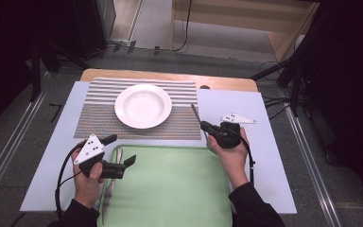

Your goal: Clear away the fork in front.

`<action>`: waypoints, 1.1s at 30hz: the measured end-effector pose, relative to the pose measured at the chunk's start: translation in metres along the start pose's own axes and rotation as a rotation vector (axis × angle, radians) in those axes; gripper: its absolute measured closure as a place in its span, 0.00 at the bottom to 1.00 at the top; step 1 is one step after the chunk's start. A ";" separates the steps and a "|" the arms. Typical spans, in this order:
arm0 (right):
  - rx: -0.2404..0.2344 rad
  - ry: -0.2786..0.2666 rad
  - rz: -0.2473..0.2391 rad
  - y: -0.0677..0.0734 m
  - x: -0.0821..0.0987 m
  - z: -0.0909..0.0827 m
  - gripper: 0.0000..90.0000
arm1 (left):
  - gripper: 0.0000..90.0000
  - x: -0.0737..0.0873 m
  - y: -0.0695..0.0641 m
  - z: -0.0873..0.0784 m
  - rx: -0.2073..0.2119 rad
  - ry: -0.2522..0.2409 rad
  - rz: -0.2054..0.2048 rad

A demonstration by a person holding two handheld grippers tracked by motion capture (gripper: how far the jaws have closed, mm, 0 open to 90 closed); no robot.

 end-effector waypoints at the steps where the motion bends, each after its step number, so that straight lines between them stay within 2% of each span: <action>1: -0.006 -0.002 0.003 0.001 0.001 -0.002 0.96 | 0.02 -0.002 -0.001 0.002 0.003 -0.004 -0.002; 4: -0.013 -0.013 0.000 0.002 0.002 -0.008 0.96 | 0.03 -0.007 -0.005 0.009 0.016 -0.017 -0.012; 8: -0.017 -0.021 -0.003 0.003 0.007 -0.014 0.96 | 0.03 -0.011 -0.011 0.017 0.027 -0.008 0.009; 14: -0.028 -0.028 -0.005 0.006 0.015 -0.022 0.96 | 0.03 -0.020 -0.017 0.028 0.051 -0.021 0.006; 23: -0.075 -0.044 0.008 0.016 0.024 -0.032 0.96 | 0.03 -0.035 -0.029 0.044 0.096 -0.040 0.022; 33: -0.108 -0.061 -0.006 0.032 0.034 -0.041 0.96 | 0.03 -0.034 -0.038 0.049 0.130 -0.033 0.029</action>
Point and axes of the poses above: each handheld gripper's, and its own axes: z roughly forward along the jaws, x roughly out of its underside, y roughly to its left, the point moved 10 cm from there along z, roughly forward along the jaws, and after that the axes turned 10 degrees about z, right-handed, at the moved point
